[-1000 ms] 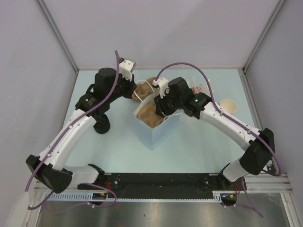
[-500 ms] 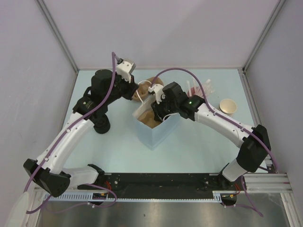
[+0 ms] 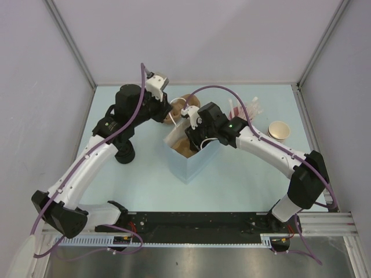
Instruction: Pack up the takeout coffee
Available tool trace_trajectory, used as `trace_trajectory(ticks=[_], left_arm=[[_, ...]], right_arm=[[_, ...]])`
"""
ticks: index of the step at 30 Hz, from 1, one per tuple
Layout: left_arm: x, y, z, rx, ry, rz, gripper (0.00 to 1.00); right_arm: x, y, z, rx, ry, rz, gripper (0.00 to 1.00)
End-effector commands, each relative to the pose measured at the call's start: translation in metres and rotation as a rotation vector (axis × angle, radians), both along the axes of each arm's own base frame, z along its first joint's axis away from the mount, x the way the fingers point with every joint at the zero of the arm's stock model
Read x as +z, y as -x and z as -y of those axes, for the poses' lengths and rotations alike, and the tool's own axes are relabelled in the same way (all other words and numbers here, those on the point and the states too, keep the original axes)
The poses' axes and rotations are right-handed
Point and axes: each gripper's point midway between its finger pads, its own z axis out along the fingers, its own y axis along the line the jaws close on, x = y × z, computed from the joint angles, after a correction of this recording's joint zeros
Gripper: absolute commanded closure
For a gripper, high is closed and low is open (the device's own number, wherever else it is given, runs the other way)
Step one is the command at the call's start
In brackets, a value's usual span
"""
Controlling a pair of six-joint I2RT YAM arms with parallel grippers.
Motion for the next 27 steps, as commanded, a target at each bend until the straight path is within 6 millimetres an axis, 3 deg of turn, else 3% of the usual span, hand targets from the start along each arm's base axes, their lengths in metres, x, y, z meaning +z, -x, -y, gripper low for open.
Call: trace_trajectory(ticks=[1,5,11,14,21,27], left_arm=[[0.013,-0.003,0.009,-0.029,0.046,0.027,0.75],[0.009,-0.004,0.014,-0.049,0.043,0.009,0.75],[0.006,-0.02,0.008,0.04,0.039,-0.005,0.92],[0.006,-0.029,0.003,0.09,0.035,-0.001,0.96],[0.016,-0.039,-0.001,0.14,0.043,0.024,0.99],[0.028,-0.042,-0.006,0.182,0.065,0.052,0.99]], right_arm=[[-0.007,0.002,0.001,0.011,0.019,0.0,0.73],[-0.007,0.002,0.001,0.01,0.018,0.0,0.73],[-0.008,0.003,0.001,0.014,0.021,-0.004,0.73],[-0.01,0.005,0.001,0.023,0.027,-0.011,0.73],[-0.029,0.021,0.006,0.057,0.093,-0.077,0.73],[-0.032,0.024,0.002,0.072,0.099,-0.075,0.73]])
